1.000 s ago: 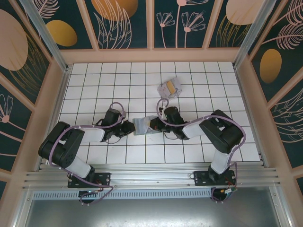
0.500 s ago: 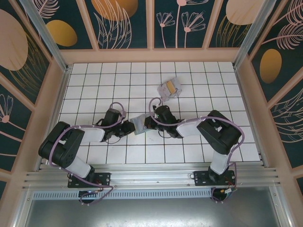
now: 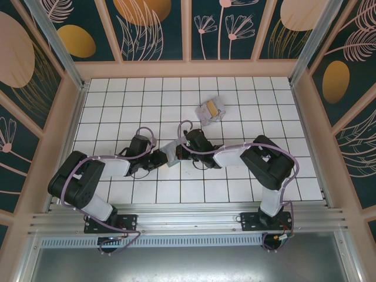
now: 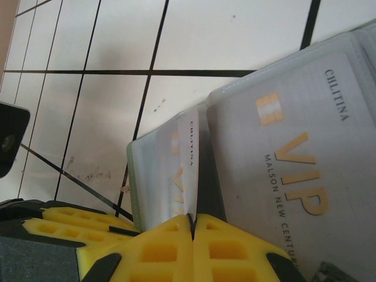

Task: Put the credit cards into the card holder
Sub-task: Insert the credit card into the card slot.

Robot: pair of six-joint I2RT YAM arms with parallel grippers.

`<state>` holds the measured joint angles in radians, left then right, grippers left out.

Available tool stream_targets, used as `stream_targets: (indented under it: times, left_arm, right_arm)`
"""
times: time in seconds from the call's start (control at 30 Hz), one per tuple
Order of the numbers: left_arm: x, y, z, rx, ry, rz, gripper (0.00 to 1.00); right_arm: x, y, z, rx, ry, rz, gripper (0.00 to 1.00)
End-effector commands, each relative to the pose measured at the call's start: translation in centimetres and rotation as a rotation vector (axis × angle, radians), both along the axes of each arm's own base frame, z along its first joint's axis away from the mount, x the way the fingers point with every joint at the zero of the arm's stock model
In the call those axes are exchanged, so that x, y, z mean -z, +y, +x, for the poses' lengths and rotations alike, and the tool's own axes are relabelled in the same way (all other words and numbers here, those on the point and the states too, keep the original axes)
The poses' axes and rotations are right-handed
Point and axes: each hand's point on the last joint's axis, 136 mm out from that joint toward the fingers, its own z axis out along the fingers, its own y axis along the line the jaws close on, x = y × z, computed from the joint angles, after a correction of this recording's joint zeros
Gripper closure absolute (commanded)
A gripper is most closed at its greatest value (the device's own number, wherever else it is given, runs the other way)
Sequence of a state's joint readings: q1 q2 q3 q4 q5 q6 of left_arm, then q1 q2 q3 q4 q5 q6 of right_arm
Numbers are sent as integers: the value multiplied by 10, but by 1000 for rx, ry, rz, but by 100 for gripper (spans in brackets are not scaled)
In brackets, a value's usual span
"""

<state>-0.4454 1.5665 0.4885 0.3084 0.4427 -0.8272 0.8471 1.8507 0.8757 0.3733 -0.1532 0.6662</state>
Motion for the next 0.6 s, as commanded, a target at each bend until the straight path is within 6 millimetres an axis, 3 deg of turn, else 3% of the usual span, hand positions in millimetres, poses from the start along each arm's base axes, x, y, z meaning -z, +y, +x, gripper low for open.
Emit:
stream_targets:
  times: [0.0,0.1,0.3,0.4,0.57]
  left_arm:
    - [6,2,1,18,4,50,84]
    - [4,4,5,20,-7,78,84]
    - [-5,12,16,5,-45,146,86]
    - [-9,15,20,-2,-58,168,86]
    - [-14,22,23,-14,-70,184,86]
  right_arm:
    - [34,-7,-32,-108,97,-128,95]
    - [25,-2,-32,-148,80,-121,95]
    - [30,2,-34,-208,108,-181,94]
    - [28,-6,-30,-185,94,-211,88]
    - [6,-20,-17,-127,41,-229,75]
